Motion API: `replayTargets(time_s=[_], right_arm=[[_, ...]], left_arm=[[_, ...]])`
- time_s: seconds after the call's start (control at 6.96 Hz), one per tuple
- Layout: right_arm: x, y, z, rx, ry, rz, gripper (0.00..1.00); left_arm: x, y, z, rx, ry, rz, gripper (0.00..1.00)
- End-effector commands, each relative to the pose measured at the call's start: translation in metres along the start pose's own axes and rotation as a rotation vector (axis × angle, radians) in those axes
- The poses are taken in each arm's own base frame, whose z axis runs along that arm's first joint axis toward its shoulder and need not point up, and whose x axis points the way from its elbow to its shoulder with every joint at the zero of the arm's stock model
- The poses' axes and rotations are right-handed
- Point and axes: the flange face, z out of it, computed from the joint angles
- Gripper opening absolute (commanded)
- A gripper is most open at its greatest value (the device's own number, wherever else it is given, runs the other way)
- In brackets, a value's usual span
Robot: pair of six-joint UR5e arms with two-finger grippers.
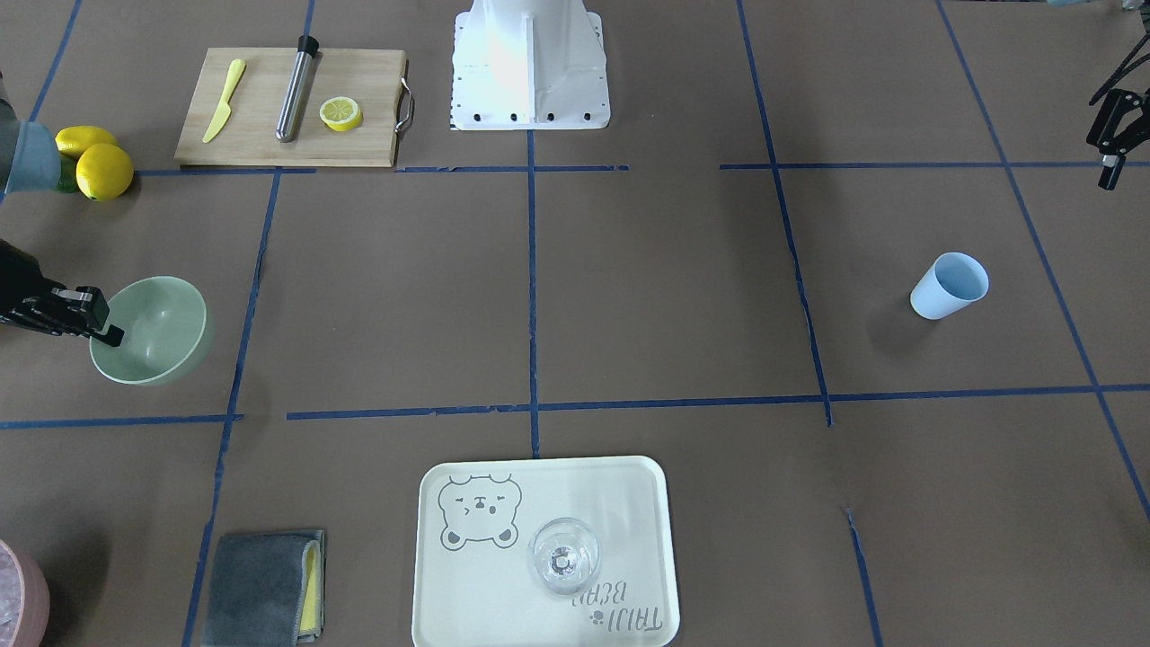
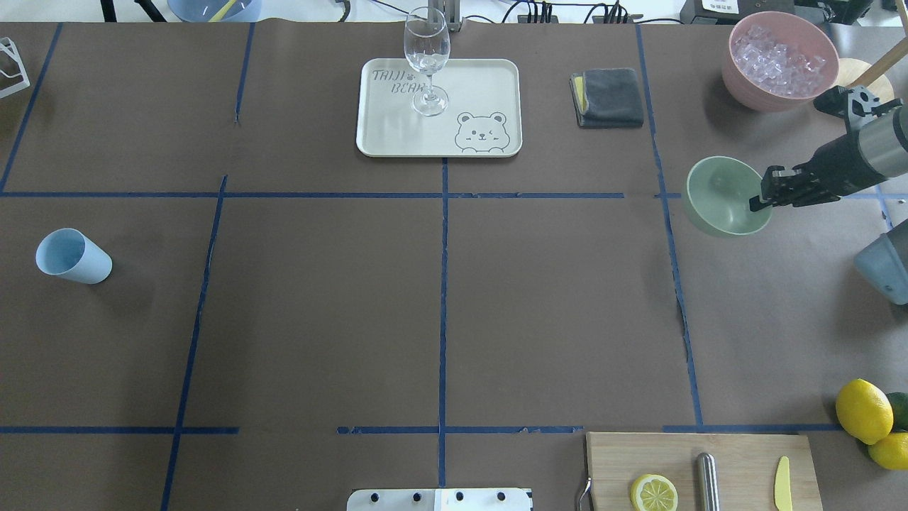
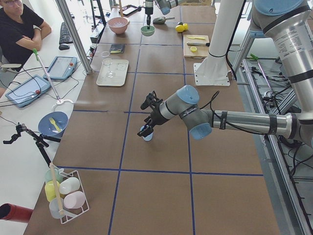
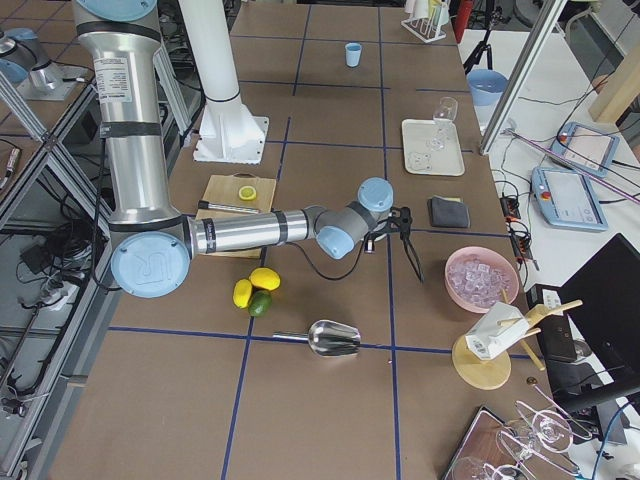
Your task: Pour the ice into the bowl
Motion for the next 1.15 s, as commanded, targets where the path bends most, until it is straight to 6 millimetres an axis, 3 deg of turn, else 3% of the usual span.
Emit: replayTargets(time_s=[0.0, 0.29, 0.43, 0.72, 0.86, 1.01], right_arm=[[-0.115, 0.006, -0.003, -0.036, -0.015, 0.079, 0.00], [-0.241, 0.021, -0.015, -0.035, 0.082, 0.076, 0.00], [-0.294, 0.032, -0.009, -0.037, 0.117, 0.061, 0.00], [-0.353, 0.071, 0.021, -0.035, 0.115, 0.076, 0.00], [-0.376, 0.087, 0.031, -0.037, 0.106, 0.065, 0.00], [-0.386, 0.100, 0.042, -0.029, 0.114, 0.069, 0.00]], left_arm=[[0.025, 0.016, 0.006, 0.016, 0.045, -0.111, 1.00], [0.070, 0.035, 0.031, 0.011, 0.042, -0.189, 1.00], [0.095, 0.046, 0.042, 0.013, 0.048, -0.239, 1.00], [0.128, 0.076, 0.056, 0.019, 0.031, -0.305, 1.00], [0.145, 0.096, 0.066, 0.030, 0.018, -0.331, 1.00], [0.153, 0.124, 0.079, 0.038, -0.009, -0.349, 1.00]])
